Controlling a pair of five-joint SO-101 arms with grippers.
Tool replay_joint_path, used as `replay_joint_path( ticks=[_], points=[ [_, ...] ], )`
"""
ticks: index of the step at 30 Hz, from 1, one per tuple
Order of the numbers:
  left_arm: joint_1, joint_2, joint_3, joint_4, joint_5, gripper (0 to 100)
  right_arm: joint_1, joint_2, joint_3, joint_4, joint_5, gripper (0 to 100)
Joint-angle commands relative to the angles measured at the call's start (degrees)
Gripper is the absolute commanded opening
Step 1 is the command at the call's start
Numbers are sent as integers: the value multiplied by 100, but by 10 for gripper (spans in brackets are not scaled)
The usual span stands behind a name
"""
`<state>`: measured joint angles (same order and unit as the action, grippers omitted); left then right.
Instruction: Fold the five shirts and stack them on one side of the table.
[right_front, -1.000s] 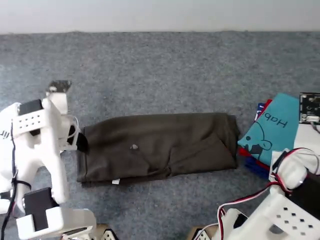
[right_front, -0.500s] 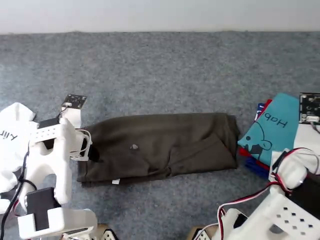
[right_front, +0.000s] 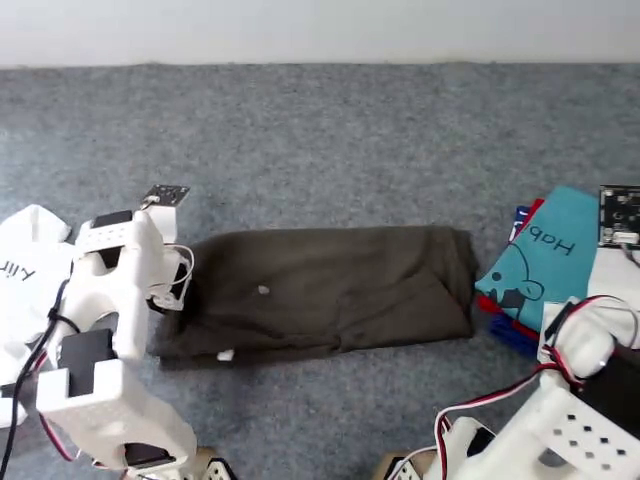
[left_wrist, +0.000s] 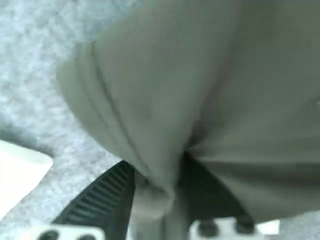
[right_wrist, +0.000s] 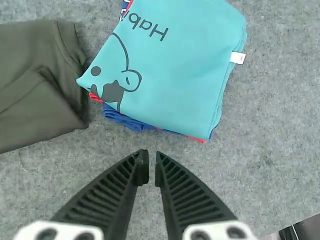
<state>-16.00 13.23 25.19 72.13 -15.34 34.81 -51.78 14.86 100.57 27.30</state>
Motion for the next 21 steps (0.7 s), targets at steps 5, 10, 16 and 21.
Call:
replay_joint_path(
  ticks=[5,10,16,21],
  points=[
    [-413,-536,-207,-9,53,14,84,-57,-9,224,0,40],
    [-695,-1732,-215,9,18,14,75,-57,-9,224,0,42],
    [-580,-2303,-277,202,-141,14,57,-57,-9,224,0,43],
    [70,-2470,-875,1081,0,14,57,-57,-9,224,0,43]
  ],
)
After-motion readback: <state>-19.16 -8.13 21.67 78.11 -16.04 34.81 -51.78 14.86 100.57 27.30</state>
